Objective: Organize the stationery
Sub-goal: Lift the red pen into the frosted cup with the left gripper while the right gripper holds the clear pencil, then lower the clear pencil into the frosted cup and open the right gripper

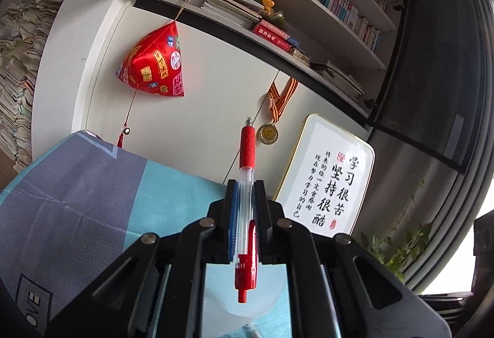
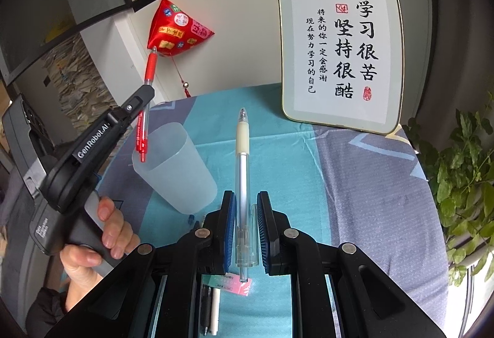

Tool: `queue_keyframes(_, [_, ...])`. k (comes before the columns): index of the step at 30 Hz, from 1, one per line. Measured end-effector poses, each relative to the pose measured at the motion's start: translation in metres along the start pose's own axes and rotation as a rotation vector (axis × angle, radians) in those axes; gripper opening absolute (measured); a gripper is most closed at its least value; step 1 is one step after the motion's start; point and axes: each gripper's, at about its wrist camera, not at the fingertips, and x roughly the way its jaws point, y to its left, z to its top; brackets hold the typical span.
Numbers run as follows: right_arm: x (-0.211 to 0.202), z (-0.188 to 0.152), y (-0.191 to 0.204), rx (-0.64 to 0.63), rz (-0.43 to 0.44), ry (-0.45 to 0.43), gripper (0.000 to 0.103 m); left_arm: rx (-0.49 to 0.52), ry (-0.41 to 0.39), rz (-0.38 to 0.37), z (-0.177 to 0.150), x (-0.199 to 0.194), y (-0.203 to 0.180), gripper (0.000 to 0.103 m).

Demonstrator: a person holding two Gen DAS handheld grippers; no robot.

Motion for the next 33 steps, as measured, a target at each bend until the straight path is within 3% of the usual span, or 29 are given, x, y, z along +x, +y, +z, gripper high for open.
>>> queue_keyframes(10, [0.001, -0.001, -0.004, 0.017, 0.012, 0.004, 0.015, 0.075, 0.018, 0.110, -0.015, -0.001, -0.004, 0.008])
queue_keyframes(12, [0.001, -0.002, -0.005, 0.023, 0.016, 0.007, 0.015, 0.070, 0.028, 0.104, -0.015, -0.002, -0.003, 0.014])
queue_keyframes(14, [0.001, -0.002, -0.007, 0.031, 0.018, 0.009, 0.015, 0.072, 0.034, 0.109, -0.016, -0.004, -0.004, 0.036])
queue_keyframes(19, [0.000, -0.002, -0.011, 0.050, 0.022, 0.009, 0.015, 0.117, -0.001, 0.105, -0.014, -0.016, -0.012, 0.039])
queue_keyframes(24, [-0.001, 0.003, -0.009, 0.045, 0.056, 0.010, 0.015, 0.084, 0.006, 0.154, -0.002, -0.040, -0.009, 0.045])
queue_keyframes(29, [0.001, 0.012, 0.000, 0.042, 0.122, -0.016, 0.015, 0.038, -0.040, 0.172, 0.009, -0.091, -0.009, 0.077])
queue_keyframes(33, [0.009, 0.017, 0.010, 0.035, 0.146, -0.019, 0.015, 0.091, 0.008, 0.161, 0.015, -0.108, -0.012, 0.078])
